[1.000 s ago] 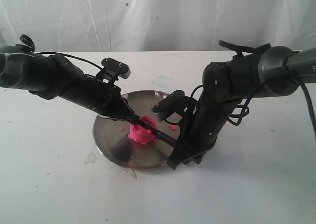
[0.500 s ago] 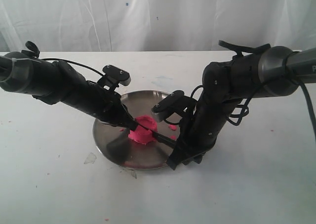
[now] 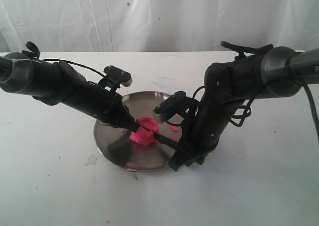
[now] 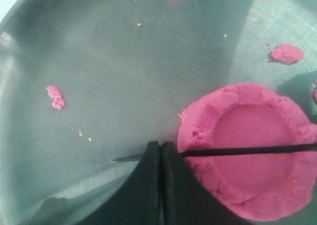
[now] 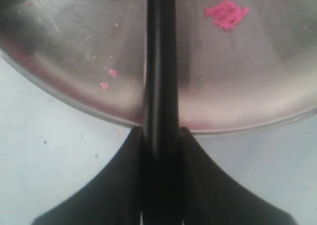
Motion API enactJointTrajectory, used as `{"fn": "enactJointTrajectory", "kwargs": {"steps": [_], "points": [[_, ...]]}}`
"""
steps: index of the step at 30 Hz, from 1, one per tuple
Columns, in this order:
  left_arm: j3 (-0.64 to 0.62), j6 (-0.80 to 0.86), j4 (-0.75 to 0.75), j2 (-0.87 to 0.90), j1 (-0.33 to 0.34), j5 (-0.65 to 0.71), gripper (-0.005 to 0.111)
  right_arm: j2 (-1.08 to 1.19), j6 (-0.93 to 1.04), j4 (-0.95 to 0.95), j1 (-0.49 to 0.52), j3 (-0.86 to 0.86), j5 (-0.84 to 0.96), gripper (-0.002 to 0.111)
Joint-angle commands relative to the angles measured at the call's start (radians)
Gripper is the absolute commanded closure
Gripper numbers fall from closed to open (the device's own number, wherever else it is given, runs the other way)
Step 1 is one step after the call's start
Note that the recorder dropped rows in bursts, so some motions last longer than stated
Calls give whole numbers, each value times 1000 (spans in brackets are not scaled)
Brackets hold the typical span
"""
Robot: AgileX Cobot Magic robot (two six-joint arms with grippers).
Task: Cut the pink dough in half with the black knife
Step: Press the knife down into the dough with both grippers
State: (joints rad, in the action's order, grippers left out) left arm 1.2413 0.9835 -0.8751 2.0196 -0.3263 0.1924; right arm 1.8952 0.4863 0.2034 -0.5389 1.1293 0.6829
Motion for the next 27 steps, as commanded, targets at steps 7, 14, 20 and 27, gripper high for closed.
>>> {"fn": "enactJointTrajectory", "kwargs": {"steps": [7,14,20,27], "points": [[-12,7,8,13,-4,18,107,8,3,5,-1,-2,0,108],[-5,7,8,-33,-4,11,107,8,3,8,-1,-2,0,108],[-5,7,16,-53,5,9,107,8,3,8,-1,-2,0,108],[-5,7,15,-53,35,6,107,8,-1,8,-1,-2,7,108]]}}
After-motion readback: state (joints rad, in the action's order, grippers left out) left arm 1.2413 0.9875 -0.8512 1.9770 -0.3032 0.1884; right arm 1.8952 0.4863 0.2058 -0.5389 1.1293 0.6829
